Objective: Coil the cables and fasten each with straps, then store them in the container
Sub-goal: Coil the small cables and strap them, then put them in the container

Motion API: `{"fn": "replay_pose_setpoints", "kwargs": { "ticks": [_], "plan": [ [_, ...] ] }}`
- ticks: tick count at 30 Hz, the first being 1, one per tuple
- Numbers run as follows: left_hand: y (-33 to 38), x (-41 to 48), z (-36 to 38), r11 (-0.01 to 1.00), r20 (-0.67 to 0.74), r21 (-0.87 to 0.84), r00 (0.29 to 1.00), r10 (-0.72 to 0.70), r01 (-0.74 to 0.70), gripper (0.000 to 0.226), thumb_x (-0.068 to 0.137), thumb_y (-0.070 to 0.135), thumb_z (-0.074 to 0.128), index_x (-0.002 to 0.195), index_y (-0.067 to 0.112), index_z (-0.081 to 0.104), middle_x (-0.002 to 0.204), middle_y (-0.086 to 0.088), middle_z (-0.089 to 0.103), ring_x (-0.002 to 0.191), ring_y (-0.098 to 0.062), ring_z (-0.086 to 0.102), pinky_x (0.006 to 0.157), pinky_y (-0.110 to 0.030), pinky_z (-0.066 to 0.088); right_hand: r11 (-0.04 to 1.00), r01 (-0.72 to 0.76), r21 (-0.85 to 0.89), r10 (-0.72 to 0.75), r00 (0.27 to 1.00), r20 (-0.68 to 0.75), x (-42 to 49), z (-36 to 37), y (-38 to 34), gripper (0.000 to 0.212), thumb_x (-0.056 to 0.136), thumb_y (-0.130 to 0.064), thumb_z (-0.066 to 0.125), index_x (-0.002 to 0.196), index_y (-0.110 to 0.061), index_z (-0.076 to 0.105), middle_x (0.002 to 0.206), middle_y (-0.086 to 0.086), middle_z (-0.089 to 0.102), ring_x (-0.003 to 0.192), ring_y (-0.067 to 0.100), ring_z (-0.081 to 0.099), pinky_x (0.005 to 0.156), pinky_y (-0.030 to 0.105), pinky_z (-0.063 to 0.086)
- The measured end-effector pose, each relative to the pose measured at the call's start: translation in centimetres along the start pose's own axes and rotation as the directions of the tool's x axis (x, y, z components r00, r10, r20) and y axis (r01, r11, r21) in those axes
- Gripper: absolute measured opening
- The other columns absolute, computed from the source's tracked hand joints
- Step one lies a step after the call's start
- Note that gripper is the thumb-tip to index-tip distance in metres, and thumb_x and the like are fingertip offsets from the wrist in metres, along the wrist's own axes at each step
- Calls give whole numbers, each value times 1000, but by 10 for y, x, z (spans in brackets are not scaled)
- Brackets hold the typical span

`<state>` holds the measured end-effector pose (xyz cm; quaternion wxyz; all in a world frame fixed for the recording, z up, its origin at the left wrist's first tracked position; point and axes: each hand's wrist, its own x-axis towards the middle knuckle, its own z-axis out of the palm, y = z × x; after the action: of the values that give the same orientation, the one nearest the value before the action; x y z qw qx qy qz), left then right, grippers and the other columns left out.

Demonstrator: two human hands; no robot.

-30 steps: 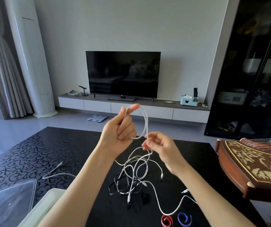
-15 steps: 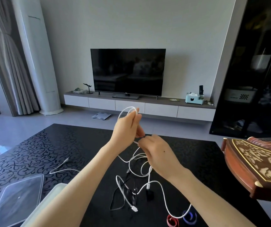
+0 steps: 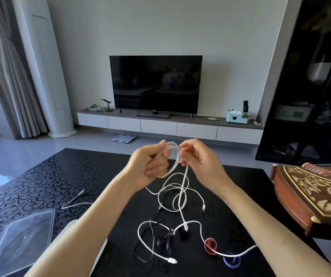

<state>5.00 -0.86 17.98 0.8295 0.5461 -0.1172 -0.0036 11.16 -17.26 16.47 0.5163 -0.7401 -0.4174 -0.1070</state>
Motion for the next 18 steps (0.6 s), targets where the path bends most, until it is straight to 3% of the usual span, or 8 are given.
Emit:
{"fn": "replay_pose_setpoints", "kwargs": {
  "ticks": [4,7,9,12,15,18],
  "plan": [
    [7,2,0,923,12,-378,997,80,-70,43,94,25,34,62,11,58,32,7,29,28,-5,15,33,-17,16,955,-218,204,227,974,-23,-22,29,25,6,95,-14,53,96,-15,59,87,9,69,80,14,69,83,30,55],
    [11,4,0,887,-11,-449,994,111,-104,45,98,25,31,70,7,60,34,7,31,28,-5,20,33,-16,18,886,-351,303,339,936,94,-38,49,31,12,97,-14,50,102,-10,60,85,8,70,83,18,68,87,29,53],
    [11,5,-3,889,-43,-439,991,127,-133,47,99,25,31,76,5,66,37,8,31,29,-5,26,34,-15,19,883,-361,301,352,932,86,-41,54,29,15,99,-13,47,100,-10,62,74,4,66,73,18,65,79,28,54],
    [13,2,-5,894,-86,-413,985,151,-173,41,94,25,37,87,4,71,44,8,31,34,-4,28,36,-15,19,870,-354,343,417,900,-126,-26,47,26,19,99,-11,46,95,-9,64,62,1,52,52,8,46,51,23,42],
    [11,-1,-5,909,-93,-380,985,149,-173,36,92,25,39,90,4,69,49,7,31,38,-4,28,37,-14,22,949,-309,67,316,906,-283,-7,39,19,22,98,-14,46,95,-7,67,63,-2,55,53,8,48,51,19,39],
    [12,-2,0,926,-109,-330,982,155,-183,37,94,27,37,78,8,65,47,9,29,37,-3,27,37,-14,22,930,-261,-260,217,958,-188,-4,40,4,27,98,-14,44,91,-4,68,78,7,68,70,17,62,64,25,48]
  ]
}}
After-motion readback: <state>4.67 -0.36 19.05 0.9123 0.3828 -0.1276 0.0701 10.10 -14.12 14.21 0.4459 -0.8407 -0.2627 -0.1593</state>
